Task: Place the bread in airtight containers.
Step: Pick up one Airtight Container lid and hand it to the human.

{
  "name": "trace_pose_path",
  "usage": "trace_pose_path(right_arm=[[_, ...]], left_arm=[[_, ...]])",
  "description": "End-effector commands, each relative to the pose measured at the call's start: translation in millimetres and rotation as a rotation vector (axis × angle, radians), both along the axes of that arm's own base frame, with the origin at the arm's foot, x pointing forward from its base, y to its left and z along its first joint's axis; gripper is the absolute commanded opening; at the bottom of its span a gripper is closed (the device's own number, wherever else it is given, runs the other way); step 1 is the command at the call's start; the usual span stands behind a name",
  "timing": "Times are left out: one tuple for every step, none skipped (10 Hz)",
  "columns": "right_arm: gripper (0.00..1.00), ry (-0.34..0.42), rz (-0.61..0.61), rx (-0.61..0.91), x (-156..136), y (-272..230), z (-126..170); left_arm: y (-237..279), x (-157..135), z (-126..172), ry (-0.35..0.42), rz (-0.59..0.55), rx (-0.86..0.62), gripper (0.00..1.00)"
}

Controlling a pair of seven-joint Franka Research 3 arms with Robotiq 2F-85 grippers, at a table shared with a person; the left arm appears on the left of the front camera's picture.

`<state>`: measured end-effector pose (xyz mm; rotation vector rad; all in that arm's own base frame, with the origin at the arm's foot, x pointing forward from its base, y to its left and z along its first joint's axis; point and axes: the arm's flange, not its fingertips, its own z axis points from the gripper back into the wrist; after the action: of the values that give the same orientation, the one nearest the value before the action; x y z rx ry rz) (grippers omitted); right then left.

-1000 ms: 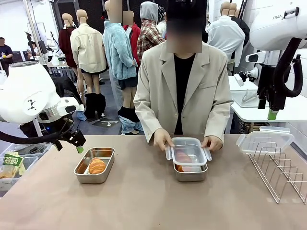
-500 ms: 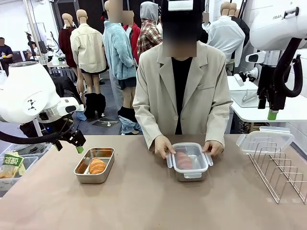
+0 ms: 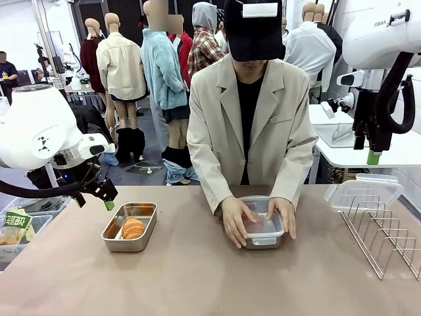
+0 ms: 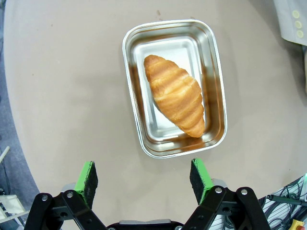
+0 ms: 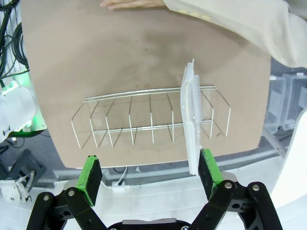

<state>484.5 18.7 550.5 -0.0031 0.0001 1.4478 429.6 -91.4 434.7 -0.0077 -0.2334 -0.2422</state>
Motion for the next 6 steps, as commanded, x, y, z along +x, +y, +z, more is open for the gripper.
trace_pose_path(right_arm=[[1.0, 0.012, 0.0, -0.012, 1.7, -0.8, 2.4], [1.0, 0.012, 0.0, -0.012, 1.7, -0.8, 2.4], [1.0, 0.012, 0.0, -0.012, 1.7, -0.8, 2.4], [1.0, 0.012, 0.0, -0.012, 1.7, -0.8, 2.4], [1.0, 0.012, 0.0, -0.012, 1.7, -0.8, 2.4], [1.0, 0.012, 0.0, -0.012, 1.7, -0.8, 2.4]], left_arm=[[-0.8, 0.5, 0.2, -0.01, 0.017, 0.001, 1.0], [-0.8, 0.5, 0.2, -0.01, 0.017, 0.001, 1.0], [-0.8, 0.5, 0.2, -0.01, 0.017, 0.001, 1.0], [-0.8, 0.5, 0.2, -0.01, 0.017, 0.001, 1.0], [-0.8, 0.5, 0.2, -0.01, 0.017, 0.001, 1.0], [-0.8, 0.5, 0.2, -0.01, 0.017, 0.001, 1.0]])
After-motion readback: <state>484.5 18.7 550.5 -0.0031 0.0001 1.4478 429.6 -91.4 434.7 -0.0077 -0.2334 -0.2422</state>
